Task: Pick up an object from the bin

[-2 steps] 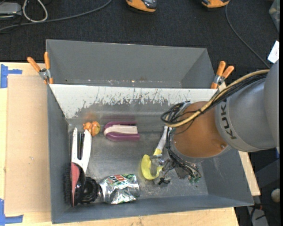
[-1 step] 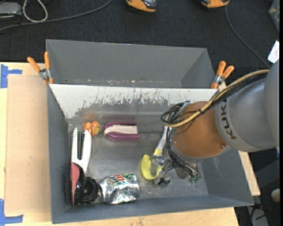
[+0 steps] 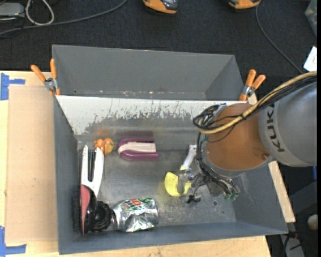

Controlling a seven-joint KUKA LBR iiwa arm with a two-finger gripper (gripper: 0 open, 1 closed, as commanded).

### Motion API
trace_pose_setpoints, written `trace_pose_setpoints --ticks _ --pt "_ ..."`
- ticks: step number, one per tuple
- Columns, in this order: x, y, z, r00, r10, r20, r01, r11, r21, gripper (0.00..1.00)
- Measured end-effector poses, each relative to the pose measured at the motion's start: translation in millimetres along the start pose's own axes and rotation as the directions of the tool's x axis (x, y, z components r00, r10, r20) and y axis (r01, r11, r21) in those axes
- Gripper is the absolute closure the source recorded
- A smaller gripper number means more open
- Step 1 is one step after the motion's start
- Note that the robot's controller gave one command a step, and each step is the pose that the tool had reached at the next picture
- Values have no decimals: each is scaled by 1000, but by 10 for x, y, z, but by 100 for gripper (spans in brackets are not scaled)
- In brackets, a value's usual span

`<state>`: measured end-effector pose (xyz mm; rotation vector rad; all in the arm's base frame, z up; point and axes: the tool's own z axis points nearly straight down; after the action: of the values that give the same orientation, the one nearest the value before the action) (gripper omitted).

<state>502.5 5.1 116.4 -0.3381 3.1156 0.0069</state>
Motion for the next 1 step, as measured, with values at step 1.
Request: trace_pose_setpoints --ticks 1 --pt "-124 -32 -225 1000 -7 -2 7 1000 -1 100"
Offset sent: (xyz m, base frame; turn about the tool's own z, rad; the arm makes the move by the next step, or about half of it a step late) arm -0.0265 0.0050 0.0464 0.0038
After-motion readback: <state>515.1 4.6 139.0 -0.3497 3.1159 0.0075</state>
